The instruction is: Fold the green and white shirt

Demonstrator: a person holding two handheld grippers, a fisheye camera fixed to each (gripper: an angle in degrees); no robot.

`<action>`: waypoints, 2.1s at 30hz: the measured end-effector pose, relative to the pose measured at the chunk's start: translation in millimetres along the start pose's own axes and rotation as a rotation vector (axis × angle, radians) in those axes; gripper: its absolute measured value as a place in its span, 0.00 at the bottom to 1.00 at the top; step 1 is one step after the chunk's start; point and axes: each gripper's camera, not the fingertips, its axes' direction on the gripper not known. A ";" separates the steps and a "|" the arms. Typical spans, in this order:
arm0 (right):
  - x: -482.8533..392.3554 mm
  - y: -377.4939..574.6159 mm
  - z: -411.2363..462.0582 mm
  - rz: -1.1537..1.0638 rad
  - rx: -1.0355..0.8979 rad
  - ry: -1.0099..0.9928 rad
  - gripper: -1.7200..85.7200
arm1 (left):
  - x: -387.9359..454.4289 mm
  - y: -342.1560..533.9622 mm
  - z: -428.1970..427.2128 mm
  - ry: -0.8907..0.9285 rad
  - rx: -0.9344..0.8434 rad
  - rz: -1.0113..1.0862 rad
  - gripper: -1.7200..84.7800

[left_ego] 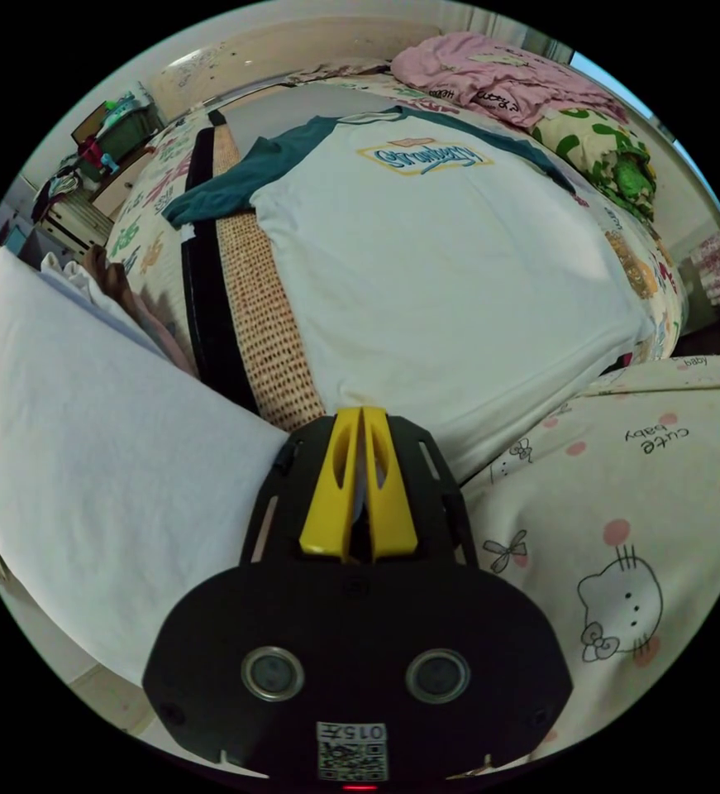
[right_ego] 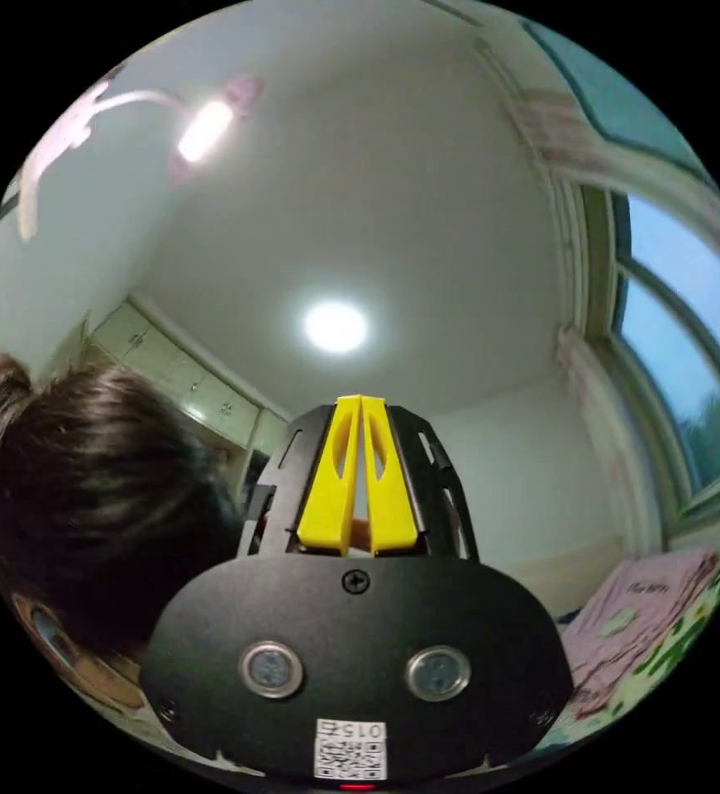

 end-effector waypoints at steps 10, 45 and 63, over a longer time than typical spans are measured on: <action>5.7 -13.6 -30.5 0.108 0.119 -0.154 0.01 | -11.6 -7.5 -1.2 -0.002 0.001 0.000 0.01; 262.8 -128.1 23.5 -0.426 0.541 -0.180 0.01 | 0.9 -116.7 27.9 0.029 -0.032 -0.039 0.01; 1001.9 133.3 244.2 0.690 -0.960 0.663 0.12 | 75.4 -333.7 -81.2 -0.035 0.198 0.124 0.03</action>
